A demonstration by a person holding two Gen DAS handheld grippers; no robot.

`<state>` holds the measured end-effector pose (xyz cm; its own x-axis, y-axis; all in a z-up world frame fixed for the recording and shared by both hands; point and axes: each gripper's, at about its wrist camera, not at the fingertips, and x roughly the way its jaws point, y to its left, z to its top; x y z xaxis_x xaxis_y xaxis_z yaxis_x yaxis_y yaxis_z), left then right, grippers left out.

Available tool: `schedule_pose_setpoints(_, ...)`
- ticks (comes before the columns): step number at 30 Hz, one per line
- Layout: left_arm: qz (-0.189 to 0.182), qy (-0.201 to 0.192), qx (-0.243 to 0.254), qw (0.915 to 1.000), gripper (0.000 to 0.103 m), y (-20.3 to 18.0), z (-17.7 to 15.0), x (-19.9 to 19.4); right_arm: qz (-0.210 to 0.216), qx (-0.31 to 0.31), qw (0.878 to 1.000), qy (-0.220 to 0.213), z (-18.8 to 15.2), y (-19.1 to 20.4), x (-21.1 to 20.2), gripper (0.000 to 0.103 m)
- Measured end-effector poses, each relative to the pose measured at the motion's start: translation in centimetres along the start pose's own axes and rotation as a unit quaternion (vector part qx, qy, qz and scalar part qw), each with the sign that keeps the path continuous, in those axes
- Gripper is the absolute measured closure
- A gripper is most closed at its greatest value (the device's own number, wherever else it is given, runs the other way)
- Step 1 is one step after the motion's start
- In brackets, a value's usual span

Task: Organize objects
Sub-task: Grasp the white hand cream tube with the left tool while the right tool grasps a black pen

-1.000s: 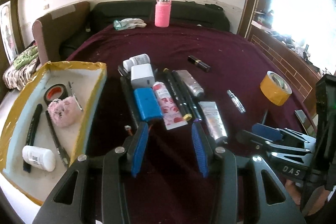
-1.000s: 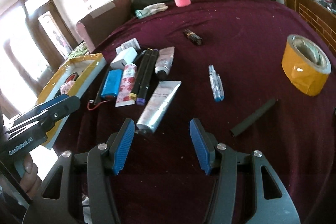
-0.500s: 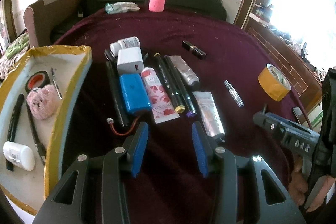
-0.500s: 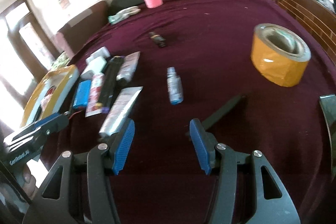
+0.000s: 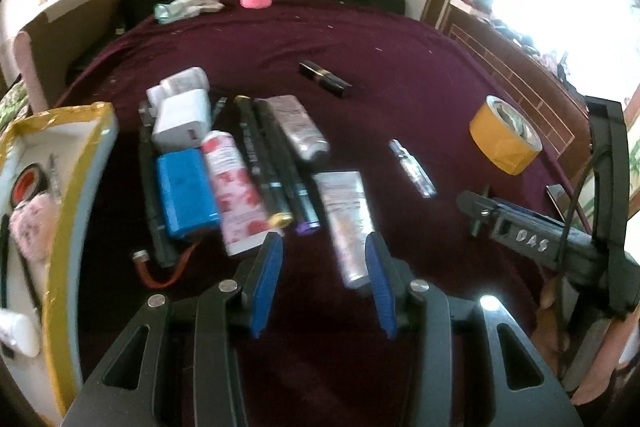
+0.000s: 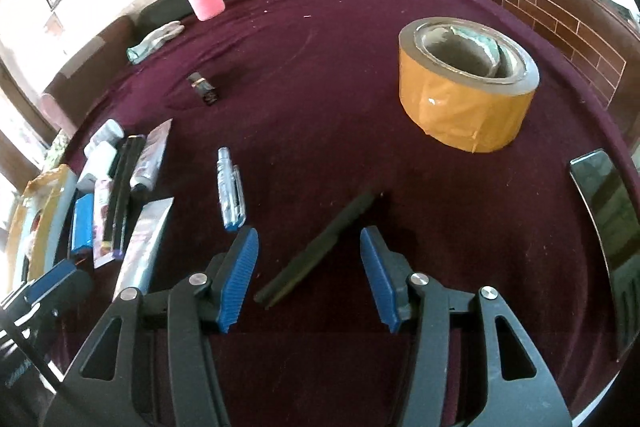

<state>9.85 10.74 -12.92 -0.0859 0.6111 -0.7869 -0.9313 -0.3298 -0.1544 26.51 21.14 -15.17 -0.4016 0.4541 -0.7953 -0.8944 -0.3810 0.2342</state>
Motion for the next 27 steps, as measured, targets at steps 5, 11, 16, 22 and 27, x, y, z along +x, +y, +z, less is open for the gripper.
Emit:
schedule_pose_setpoints(5, -0.016, 0.025, 0.015, 0.9994, 0.065, -1.7, 0.9, 2.0, -0.032, -0.028, 0.999, -0.014, -0.7, 0.7, -0.3, 0.062)
schedule_pose_setpoints(11, -0.004, 0.043, 0.038, 0.9984, 0.066, -2.8, 0.6, 3.1, -0.047, -0.032, 0.998, -0.031, -1.3, 0.3, -0.8, 0.084)
schedule_pose_setpoints(16, 0.020, 0.052, 0.049, 0.9973, 0.080, -2.8, -0.2, 3.3, -0.025, -0.033, 0.999, -0.031, -1.3, 0.2, -0.7, 0.094)
schedule_pose_setpoints(22, 0.000, 0.064, 0.041, 0.9971, 0.080, -1.6, -1.9, 1.4, 0.029, -0.044, 0.999, -0.012, -1.8, 0.2, -0.9, 0.094)
schedule_pose_setpoints(27, -0.018, 0.080, 0.025, 0.9964, 0.079, -0.7, -2.7, 0.8, 0.063, -0.054, 0.997, -0.009, -3.0, 0.7, -1.2, 0.094)
